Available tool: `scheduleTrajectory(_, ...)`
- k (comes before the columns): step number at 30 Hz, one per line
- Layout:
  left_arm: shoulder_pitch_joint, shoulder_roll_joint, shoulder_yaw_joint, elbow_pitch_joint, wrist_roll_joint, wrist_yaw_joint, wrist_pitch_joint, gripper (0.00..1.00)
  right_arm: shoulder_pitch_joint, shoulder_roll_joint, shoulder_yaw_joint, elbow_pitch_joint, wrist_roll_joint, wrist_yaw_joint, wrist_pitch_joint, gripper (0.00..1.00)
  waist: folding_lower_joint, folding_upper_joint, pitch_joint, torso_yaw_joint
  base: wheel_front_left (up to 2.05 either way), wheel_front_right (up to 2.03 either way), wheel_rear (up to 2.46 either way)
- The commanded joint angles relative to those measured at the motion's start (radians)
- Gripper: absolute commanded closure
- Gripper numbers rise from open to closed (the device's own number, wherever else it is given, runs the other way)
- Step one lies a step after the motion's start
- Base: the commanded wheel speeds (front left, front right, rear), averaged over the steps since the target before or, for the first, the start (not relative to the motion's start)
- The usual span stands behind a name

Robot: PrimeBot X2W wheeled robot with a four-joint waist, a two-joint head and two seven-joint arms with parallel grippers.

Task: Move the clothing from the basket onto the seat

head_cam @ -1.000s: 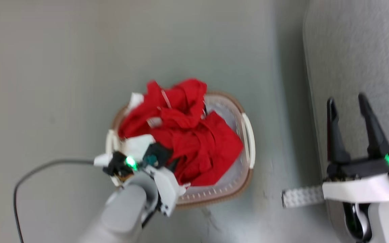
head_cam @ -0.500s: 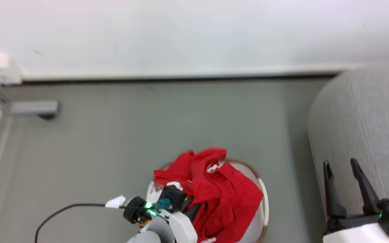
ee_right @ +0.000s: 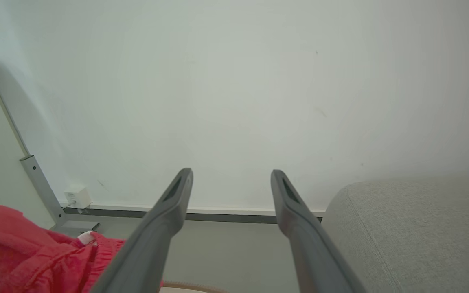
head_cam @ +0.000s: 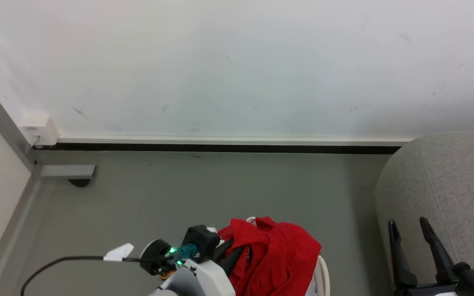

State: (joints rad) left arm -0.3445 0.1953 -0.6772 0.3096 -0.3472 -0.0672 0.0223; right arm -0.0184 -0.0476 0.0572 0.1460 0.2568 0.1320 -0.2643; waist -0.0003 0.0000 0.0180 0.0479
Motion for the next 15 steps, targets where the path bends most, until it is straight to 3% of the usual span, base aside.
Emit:
scheduleTrajectory(1, 0.011, 0.009, 0.008, -0.028, -0.021, 0.006, 0.007, 1.0, 0.014, -0.005, -0.001, 0.001, 0.011, -0.002, 0.0, 0.0, 0.0003, 0.0, -0.008, -0.008, 0.0, 0.0, 0.0)
scheduleTrajectory(8, 0.01, 0.055, 0.042, -0.157, -0.026, 0.045, 0.053, 1.0, 0.039, -0.004, 0.013, 0.009, 0.018, -0.002, 0.0, 0.0, 0.0003, 0.0, -0.038, -0.04, 0.0, 0.0, 0.0)
scheduleTrajectory(15, -0.011, 0.068, 0.075, -0.19, -0.035, 0.076, 0.062, 1.0, 0.066, -0.004, 0.017, 0.013, 0.012, -0.002, 0.0, 0.0, 0.0003, 0.0, -0.077, -0.064, 0.0, 0.0, 0.0)
